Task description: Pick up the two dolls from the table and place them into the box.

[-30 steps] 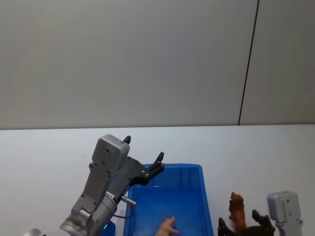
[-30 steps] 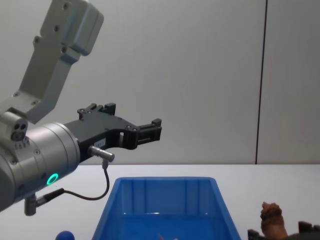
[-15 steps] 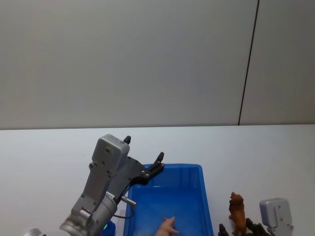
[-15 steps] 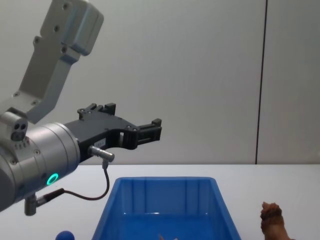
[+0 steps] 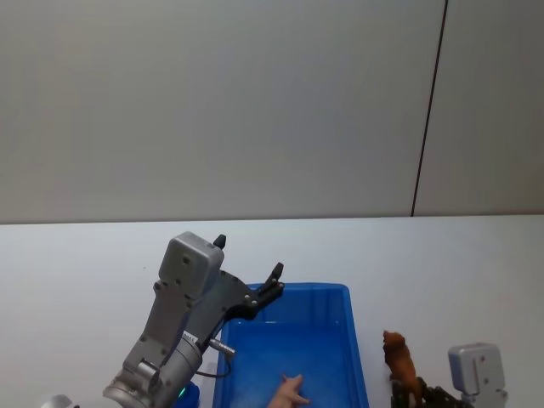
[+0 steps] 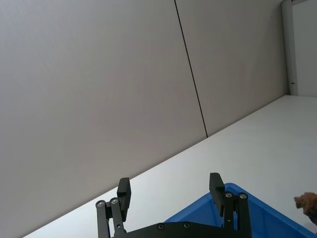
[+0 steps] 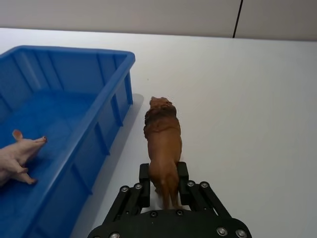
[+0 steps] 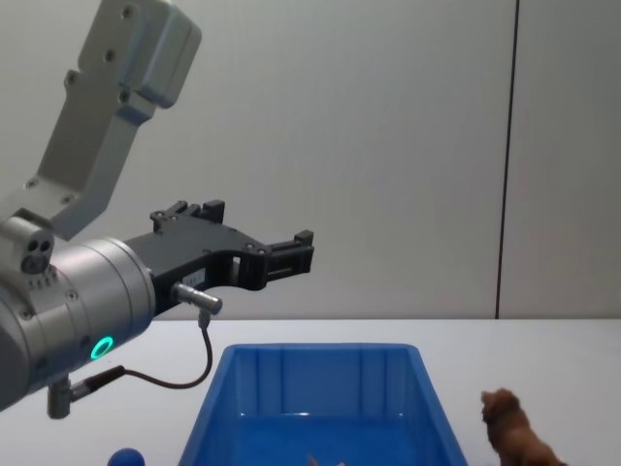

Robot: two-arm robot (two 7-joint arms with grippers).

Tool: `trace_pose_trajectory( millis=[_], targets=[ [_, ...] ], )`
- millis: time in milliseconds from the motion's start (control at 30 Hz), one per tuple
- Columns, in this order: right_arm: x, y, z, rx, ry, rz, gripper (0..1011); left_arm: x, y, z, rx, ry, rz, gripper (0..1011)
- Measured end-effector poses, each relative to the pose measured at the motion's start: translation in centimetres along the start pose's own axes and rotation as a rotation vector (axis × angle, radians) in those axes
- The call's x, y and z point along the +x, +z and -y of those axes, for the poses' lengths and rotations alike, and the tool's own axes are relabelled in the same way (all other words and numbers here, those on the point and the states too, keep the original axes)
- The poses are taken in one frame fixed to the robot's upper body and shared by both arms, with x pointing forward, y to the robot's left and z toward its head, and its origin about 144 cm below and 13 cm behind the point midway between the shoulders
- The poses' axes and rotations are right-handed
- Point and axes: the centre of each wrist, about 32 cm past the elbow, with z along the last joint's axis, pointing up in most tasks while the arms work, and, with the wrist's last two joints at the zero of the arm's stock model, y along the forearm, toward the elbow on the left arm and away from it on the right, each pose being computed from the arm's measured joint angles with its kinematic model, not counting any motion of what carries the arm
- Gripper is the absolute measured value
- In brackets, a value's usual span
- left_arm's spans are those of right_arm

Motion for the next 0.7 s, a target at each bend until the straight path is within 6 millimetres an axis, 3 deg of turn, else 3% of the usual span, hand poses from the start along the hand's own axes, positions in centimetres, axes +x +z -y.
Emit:
trace_pose_trajectory(
  millis=[100, 700],
  targets=[
    [-0.1, 0.4, 0.3, 0.029, -0.004, 0.014, 278, 0.0, 0.0, 0.0, 0.0, 0.0, 0.0, 1001],
    [0.0, 3.2, 1.3, 0.216, 0.046, 0.076, 278, 0.0, 0.0, 0.0, 0.0, 0.0, 0.0, 1001]
  ],
)
